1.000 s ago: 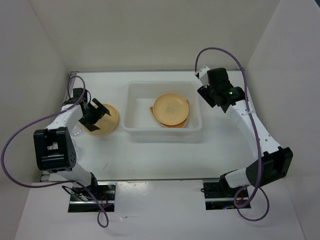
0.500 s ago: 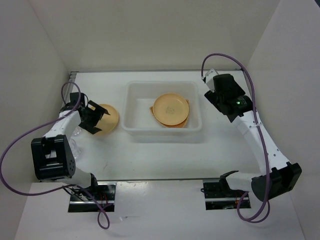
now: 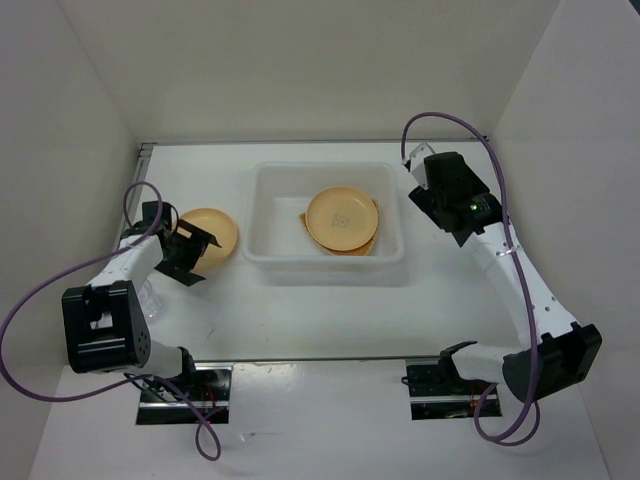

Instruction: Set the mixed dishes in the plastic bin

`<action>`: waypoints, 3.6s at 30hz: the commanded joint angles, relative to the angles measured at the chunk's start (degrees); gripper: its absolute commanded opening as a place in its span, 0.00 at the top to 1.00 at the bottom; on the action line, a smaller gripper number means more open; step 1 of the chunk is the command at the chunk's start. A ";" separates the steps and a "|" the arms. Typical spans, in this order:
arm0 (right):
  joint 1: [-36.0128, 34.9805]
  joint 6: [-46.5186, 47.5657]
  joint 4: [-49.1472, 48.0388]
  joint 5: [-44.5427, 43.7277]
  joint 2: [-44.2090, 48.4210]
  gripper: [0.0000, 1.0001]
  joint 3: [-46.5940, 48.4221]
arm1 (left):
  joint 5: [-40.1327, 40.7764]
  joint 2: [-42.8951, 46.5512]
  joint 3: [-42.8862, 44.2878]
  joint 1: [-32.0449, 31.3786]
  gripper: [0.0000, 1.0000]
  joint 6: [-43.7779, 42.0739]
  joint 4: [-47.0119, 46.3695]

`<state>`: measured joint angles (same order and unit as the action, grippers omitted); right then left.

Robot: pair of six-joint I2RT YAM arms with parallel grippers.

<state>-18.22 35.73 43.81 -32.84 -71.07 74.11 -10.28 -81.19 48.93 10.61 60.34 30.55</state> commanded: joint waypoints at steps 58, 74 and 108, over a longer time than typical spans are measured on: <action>19.79 -15.07 -9.79 9.54 18.95 0.02 -22.95 | -2.99 -10.63 42.71 -21.66 1.00 -18.39 -3.06; 29.38 -17.70 -14.11 19.66 25.63 0.02 -28.23 | 6.33 -34.47 54.16 -37.24 1.00 -20.96 8.57; 28.85 -18.23 -15.69 17.99 25.63 0.02 -29.81 | 43.75 -14.70 61.04 -28.65 0.00 -21.32 32.80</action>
<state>10.76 18.44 31.29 -14.20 -45.87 44.56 25.21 -92.92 115.66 -22.41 37.82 49.25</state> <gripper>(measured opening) 0.983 0.997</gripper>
